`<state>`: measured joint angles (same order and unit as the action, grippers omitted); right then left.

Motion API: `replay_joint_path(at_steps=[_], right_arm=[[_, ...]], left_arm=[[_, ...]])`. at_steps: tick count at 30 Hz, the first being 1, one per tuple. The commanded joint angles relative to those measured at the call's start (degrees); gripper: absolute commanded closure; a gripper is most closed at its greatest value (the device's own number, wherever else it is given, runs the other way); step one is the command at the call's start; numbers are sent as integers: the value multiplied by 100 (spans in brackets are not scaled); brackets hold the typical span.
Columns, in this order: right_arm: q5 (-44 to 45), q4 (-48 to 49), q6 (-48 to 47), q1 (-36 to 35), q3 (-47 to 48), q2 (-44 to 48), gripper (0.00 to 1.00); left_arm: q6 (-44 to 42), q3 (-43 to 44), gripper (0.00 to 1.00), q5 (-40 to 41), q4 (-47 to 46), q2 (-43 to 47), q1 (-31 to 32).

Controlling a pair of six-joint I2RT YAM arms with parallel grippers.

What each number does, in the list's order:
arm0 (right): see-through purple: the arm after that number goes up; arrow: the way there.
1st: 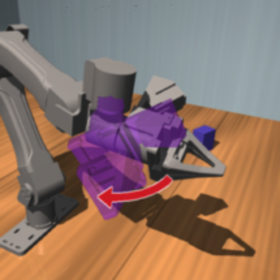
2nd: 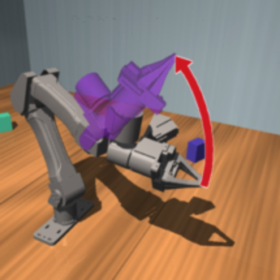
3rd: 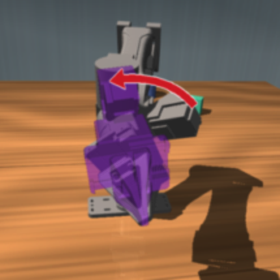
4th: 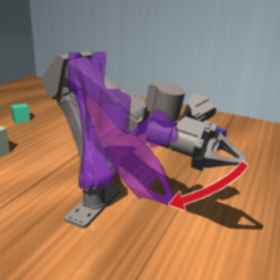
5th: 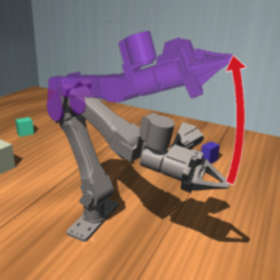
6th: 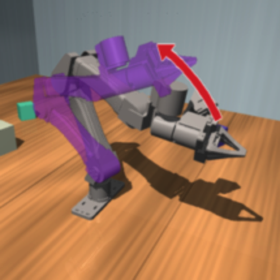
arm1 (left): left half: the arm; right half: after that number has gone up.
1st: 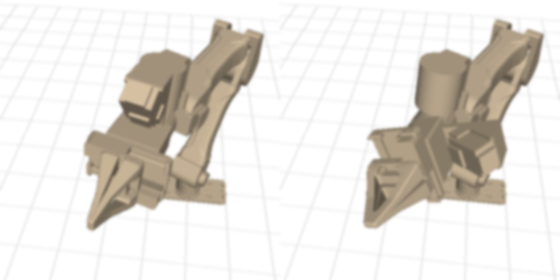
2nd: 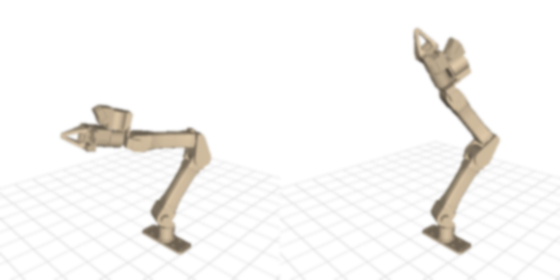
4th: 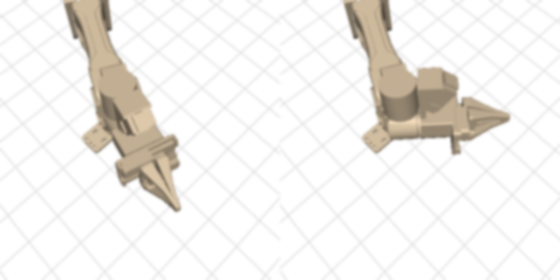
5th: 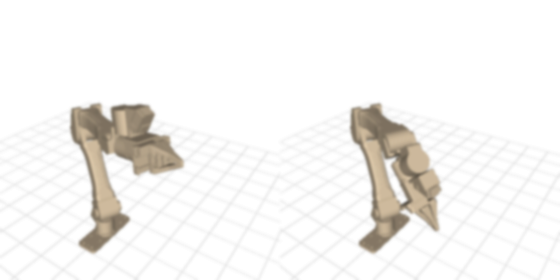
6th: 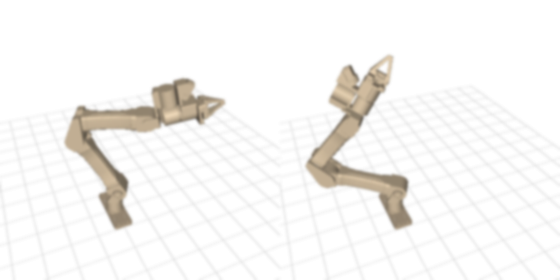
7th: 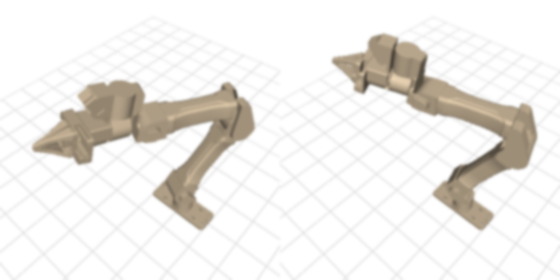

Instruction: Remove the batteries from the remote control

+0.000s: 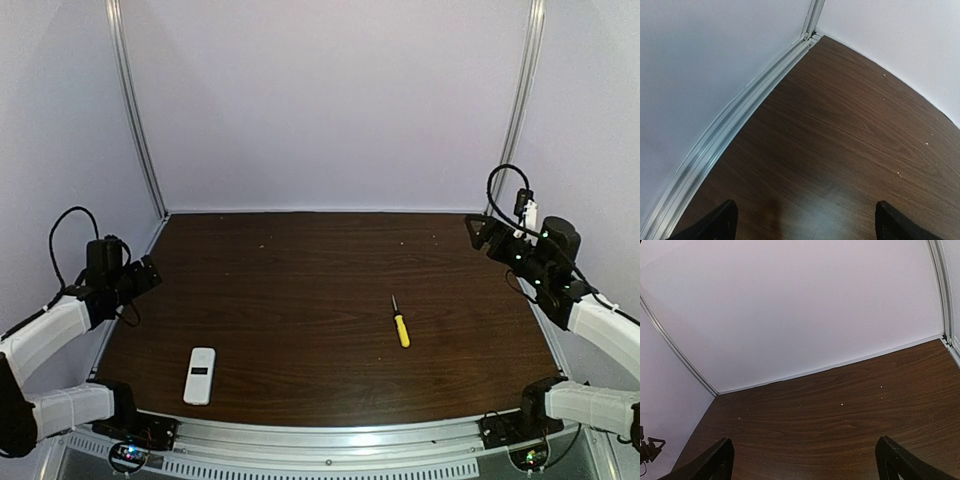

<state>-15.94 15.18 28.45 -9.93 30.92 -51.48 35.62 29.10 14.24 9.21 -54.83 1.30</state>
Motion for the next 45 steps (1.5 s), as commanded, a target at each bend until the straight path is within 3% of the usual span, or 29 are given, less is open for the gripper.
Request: replay_joint_path(at_steps=[1, 5, 13, 22, 29, 45], right_arm=[[-324, -176, 384, -30, -2, 135, 0], [-533, -215, 582, -152, -128, 175, 0], [773, -1258, 605, -760, -219, 585, 0], [936, -2241, 700, -1323, 9, 621, 0], [1636, -2559, 979, -2303, -168, 838, 0], [3198, -2892, 1728, -4575, -574, 916, 0]], left_arm=[[-24, -262, 3, -324, 77, 270, 237], [-11, -425, 2, -251, 72, 220, 736], [162, -340, 3, -69, 455, -166, 1663], [639, -308, 3, -116, 1164, -144, 2732], [967, -466, 3, -521, 1556, -72, 3446], [2747, -1058, 9, 1, 2746, 499, 5293]])
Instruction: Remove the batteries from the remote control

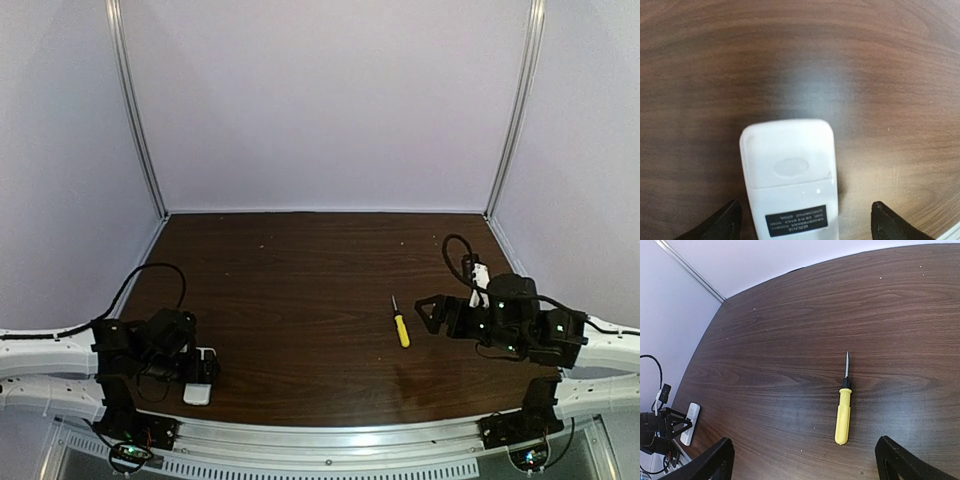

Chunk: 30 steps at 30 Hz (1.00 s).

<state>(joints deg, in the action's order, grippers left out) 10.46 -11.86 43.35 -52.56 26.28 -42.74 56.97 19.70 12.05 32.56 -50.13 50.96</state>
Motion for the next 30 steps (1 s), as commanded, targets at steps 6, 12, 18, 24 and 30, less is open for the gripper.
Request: replay_joint_path(at_steps=[6, 12, 18, 24, 30], right_arm=[[800, -208, 385, -739, -142, -34, 0], [1044, -238, 462, -1067, -80, -162, 0], [1167, -359, 472, -1231, 44, -384, 0], [1315, -481, 517, -1309, 94, -431, 0], [1370, -549, 534, -1336, 91, -402, 0]], left_arm=[[959, -64, 13, 421, 518, -366, 665], [1087, 106, 15, 612, 541, -933, 838], [1064, 226, 20, 658, 528, -1270, 924], [1078, 269, 27, 705, 530, -1344, 989], [1042, 362, 35, 743, 508, -1362, 1030]])
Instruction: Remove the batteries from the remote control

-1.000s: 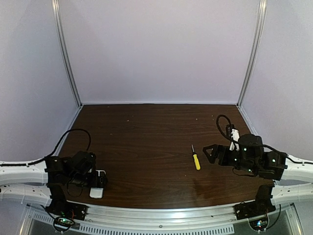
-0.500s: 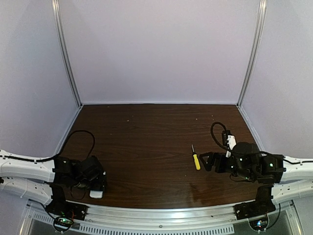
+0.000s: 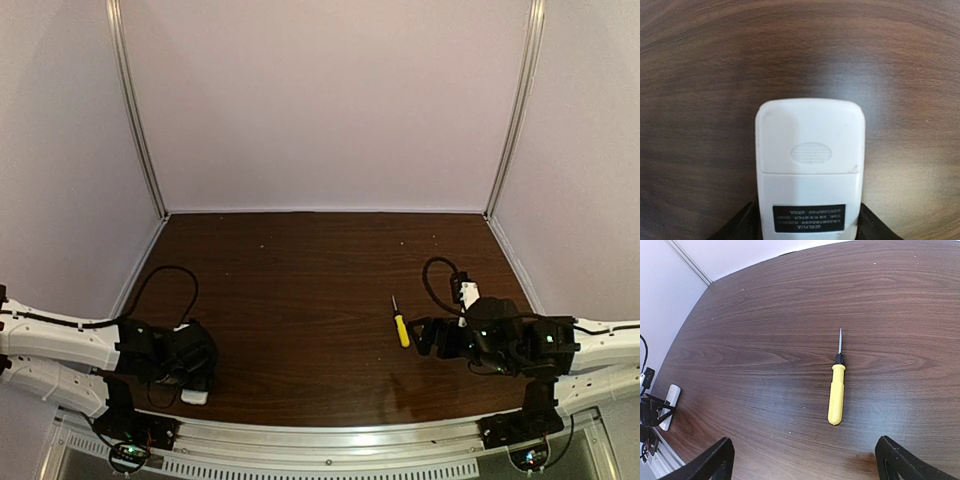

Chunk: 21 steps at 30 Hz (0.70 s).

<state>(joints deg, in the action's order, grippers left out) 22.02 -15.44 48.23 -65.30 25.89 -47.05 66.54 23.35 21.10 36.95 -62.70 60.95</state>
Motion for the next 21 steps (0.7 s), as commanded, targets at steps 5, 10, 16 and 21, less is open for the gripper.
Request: replay_joint_path(at_steps=[5, 10, 16, 21], right_arm=[[250, -264, 40, -58, 136, 43, 0], [276, -301, 34, -54, 105, 118, 0], [276, -337, 46, -58, 73, 202, 0], [256, -332, 38, -62, 80, 225, 0]], left_arm=[[-146, 169, 41, -115, -34, -101, 39], [-509, 229, 48, -175, -262, 46, 39], [-830, 305, 48, -173, -382, 82, 40], [-1134, 349, 49, -220, -657, 35, 39]])
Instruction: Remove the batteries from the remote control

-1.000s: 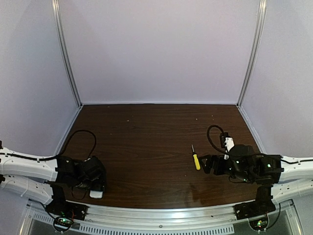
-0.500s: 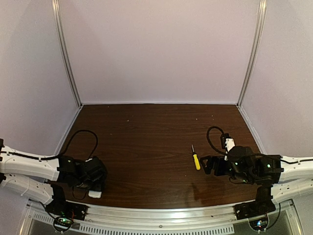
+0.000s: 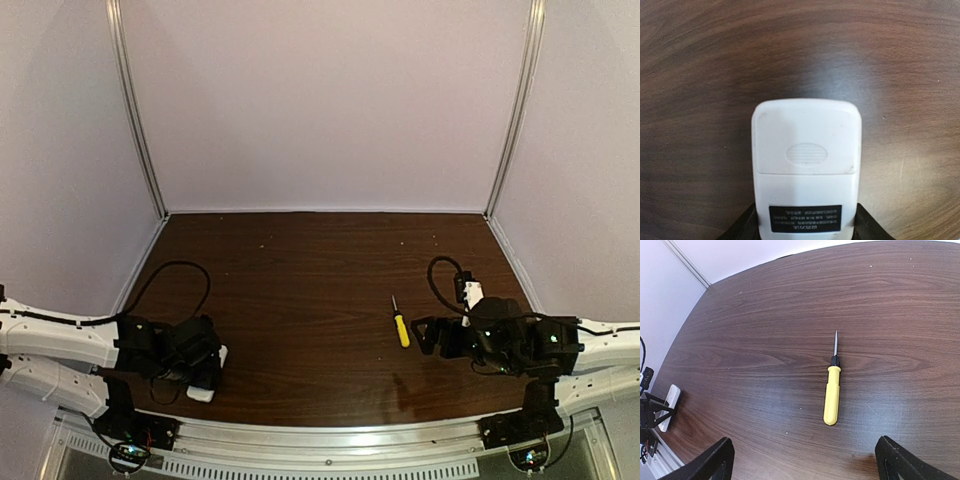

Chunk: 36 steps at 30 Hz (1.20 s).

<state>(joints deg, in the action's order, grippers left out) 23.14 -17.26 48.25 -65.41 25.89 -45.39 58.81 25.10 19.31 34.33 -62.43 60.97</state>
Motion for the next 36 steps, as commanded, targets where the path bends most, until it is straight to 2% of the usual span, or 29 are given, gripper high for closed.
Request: replay_joint_path(at_steps=[1, 8, 15, 22, 27, 31, 36], right_arm=[[135, -149, 27, -44, 83, 57, 0], [14, 4, -64, -47, 57, 3, 0], [-35, 190, -131, -46, 61, -182, 0], [-382, 749, -176, -44, -42, -488, 0], [-921, 1301, -240, -48, -28, -952, 0], [-1393, 1907, -369, -51, -28, -1275, 0], [-2082, 2680, -514, -48, 36, -1679, 0]], left_arm=[[-418, 171, 49, -53, -468, -10, 38], [-981, 252, 53, -353, -1070, -222, 53], [-1636, 501, 57, -119, -1596, -658, 226], [-2570, 935, 59, -397, -2053, -1227, 248], [-3251, 1208, 66, -612, -2496, -1562, 256], [-3954, 1267, 83, -952, -3058, -1731, 257], [-4519, 1545, 90, -1361, -3081, -1819, 252]])
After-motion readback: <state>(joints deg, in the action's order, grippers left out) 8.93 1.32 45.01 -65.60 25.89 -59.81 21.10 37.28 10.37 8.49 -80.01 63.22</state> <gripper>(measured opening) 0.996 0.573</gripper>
